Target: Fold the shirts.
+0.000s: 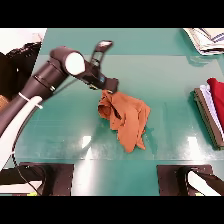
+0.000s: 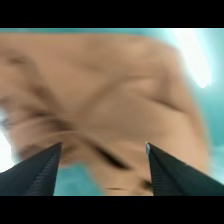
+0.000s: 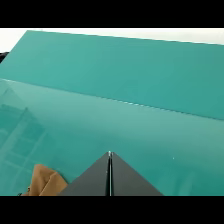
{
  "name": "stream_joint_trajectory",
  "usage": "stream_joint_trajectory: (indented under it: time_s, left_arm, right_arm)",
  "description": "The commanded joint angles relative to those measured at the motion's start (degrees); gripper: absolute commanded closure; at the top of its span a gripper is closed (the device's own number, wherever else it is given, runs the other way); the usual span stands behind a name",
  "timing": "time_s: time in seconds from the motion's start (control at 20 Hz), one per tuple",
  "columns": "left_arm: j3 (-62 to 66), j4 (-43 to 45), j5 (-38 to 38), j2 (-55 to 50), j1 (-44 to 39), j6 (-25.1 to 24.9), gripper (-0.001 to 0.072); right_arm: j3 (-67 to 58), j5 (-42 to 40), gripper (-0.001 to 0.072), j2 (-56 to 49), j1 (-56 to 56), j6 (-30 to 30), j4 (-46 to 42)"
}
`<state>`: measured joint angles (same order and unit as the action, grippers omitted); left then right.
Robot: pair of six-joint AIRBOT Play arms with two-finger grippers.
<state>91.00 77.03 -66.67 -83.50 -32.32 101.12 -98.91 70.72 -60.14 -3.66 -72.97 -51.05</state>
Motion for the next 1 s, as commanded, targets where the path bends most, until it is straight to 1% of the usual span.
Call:
stream_joint_trajectory:
  time_s: [0.0, 0.1, 0.2, 0.3, 0.4, 0.5, 0.55, 0.6, 0.7, 0.75, 0.8, 0.85, 0.95]
  left_arm:
    - [-3.52, -0.46, -1.66, -1.20, 9.46, -1.79, 0.0086]
    - [-8.11, -3.65, 0.02, -2.56, 13.00, -3.43, 0.0086]
    - [-12.41, -11.37, 2.82, -4.81, 15.23, -8.55, 0.0086]
    - [-14.80, -17.42, 5.14, -7.93, 15.63, -13.49, 0.0086]
    - [-14.99, -23.39, 5.99, -11.04, 15.63, -15.78, 0.0086]
    - [-14.99, -30.10, 6.29, -13.44, 15.63, -19.19, 0.0086]
    - [-14.99, -32.02, 6.16, -14.23, 15.63, -19.96, 0.0087]
    - [-14.99, -32.06, 6.05, -14.60, 15.43, -20.15, 0.0087]
    - [-15.12, -30.16, 6.05, -14.95, 14.34, -20.13, 0.0090]
    - [-15.12, -29.38, 6.29, -14.95, 13.90, -20.20, 0.0231]
    - [-15.12, -29.24, 6.99, -14.95, 13.46, -20.20, 0.0475]
    - [-15.06, -29.44, 7.37, -14.93, 13.49, -20.24, 0.0684]
    - [-13.25, -28.55, 5.73, -14.43, 14.51, -20.11, 0.0682]
  right_arm:
    - [-0.02, 0.28, 0.0697, -0.13, -0.02, -0.02, 0.02]
    - [0.07, 0.59, 0.0697, -0.13, -0.02, -0.02, 0.00]
    - [0.09, 0.68, 0.0697, -0.15, -0.02, -0.04, 0.00]
    - [0.09, 0.83, 0.0697, -0.15, -0.02, -0.02, 0.00]
    - [0.09, 1.05, 0.0697, -0.15, -0.02, -0.02, 0.02]
    - [0.09, 1.09, 0.0697, -0.15, -0.02, -0.04, 0.02]
    - [0.09, 1.29, 0.0697, -0.15, -0.02, -0.04, 0.00]
    - [0.09, 1.60, 0.0697, -0.15, -0.02, -0.04, 0.00]
    - [0.11, 2.03, 0.0697, -0.15, -0.02, -0.07, 0.00]
    - [0.11, 2.45, 0.0697, -0.15, -0.02, -0.07, 0.00]
    - [0.11, 3.08, 0.0697, -0.22, -0.02, -0.07, -0.02]
    - [0.13, 4.02, 0.0697, -0.28, -0.02, -0.07, -0.04]
    - [2.40, 6.27, 0.0697, 0.15, -0.02, -0.09, -0.04]
